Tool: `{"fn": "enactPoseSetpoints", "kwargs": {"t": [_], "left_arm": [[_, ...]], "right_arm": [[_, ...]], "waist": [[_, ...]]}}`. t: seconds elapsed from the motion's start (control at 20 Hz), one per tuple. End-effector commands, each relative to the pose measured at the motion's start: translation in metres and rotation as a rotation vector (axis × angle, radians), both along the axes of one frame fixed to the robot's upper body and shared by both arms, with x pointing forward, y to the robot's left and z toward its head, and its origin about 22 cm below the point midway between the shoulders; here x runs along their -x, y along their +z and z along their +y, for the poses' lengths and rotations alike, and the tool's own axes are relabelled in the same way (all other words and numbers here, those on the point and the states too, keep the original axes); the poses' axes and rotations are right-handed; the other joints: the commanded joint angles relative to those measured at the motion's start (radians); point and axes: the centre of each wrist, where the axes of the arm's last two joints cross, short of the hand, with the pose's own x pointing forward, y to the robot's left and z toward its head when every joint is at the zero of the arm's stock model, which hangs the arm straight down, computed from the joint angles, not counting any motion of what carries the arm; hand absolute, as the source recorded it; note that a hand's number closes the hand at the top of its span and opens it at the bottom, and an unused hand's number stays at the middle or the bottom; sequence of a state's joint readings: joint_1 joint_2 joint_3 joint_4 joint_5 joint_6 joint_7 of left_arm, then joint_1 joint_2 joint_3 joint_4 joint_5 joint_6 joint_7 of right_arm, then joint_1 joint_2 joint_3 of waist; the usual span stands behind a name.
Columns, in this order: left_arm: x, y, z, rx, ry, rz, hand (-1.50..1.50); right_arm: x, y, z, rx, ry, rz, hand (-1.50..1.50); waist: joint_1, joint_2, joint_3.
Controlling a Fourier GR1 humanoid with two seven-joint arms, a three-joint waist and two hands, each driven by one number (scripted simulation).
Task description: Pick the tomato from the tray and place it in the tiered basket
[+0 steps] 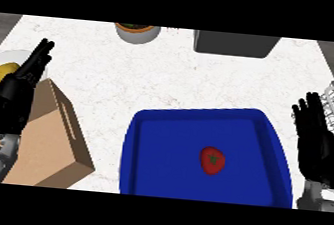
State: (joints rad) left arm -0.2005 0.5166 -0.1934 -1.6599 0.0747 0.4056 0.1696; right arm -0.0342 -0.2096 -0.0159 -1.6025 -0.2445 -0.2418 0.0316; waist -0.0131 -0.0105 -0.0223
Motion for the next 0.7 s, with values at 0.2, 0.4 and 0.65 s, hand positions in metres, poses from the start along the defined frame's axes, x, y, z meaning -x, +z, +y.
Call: {"fn": "enactPoseSetpoints", "kwargs": {"t": [0.2, 0.4, 0.65], "left_arm": [[0.044, -0.093, -0.013, 0.13, 0.07, 0.291, 0.0], [0.049, -0.105, -0.018, 0.205, 0.08, 0.351, 0.0], [0.056, -0.118, -0.014, 0.231, 0.071, 0.359, 0.0]], "right_arm": [[-0.014, 0.073, -0.009, 0.318, 0.182, -0.343, 1.5], [0.004, 0.014, -0.043, 0.176, -0.384, -0.075, -1.5], [0.02, 0.012, -0.017, 0.133, -0.296, -0.241, -1.5]], "waist": [[0.015, 0.011, 0.019], [-0.02, 0.021, 0.02], [-0.007, 0.01, 0.021]]}}
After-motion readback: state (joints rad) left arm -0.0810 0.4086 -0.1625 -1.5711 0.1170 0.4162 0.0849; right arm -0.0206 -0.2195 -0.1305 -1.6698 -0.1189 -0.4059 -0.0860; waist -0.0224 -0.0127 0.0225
